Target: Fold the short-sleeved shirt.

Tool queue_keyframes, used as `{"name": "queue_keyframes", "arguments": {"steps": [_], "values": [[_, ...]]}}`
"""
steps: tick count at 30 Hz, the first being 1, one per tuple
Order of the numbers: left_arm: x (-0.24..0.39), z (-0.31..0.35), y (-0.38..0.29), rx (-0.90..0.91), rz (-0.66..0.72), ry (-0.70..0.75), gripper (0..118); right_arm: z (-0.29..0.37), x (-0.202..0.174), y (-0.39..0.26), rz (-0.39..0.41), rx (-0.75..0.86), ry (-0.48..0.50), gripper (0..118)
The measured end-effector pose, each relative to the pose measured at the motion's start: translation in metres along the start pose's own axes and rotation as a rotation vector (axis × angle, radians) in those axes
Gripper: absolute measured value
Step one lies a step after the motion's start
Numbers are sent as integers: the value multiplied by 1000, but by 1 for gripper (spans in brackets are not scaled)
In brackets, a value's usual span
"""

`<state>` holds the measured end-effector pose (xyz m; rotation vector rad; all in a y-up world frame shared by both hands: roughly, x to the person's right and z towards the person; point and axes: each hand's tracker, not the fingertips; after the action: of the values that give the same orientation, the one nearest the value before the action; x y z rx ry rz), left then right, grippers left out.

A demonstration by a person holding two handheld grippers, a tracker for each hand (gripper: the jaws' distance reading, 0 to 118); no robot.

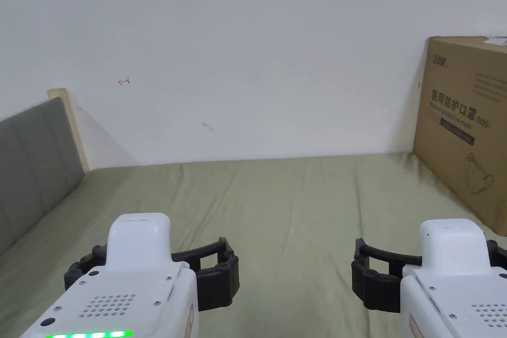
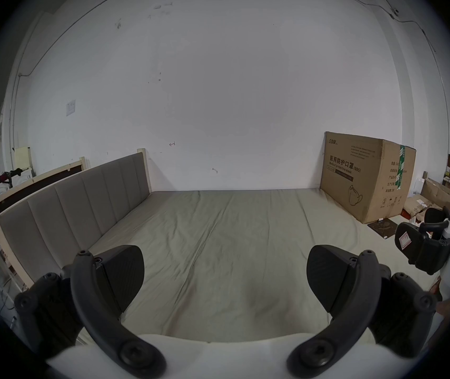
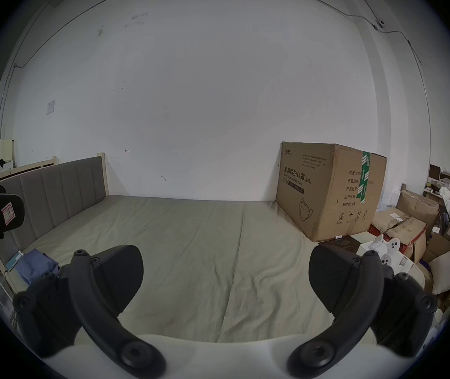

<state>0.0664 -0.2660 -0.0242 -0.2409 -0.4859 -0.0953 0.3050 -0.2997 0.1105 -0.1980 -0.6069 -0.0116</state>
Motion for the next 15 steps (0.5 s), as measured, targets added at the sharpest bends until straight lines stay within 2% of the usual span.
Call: {"name": "queue_keyframes", "arguments": {"steps": [15], "values": [[1,-2,-1,-53,-1,-16,118,-4,1,-2,-18,-27,8,118]]}}
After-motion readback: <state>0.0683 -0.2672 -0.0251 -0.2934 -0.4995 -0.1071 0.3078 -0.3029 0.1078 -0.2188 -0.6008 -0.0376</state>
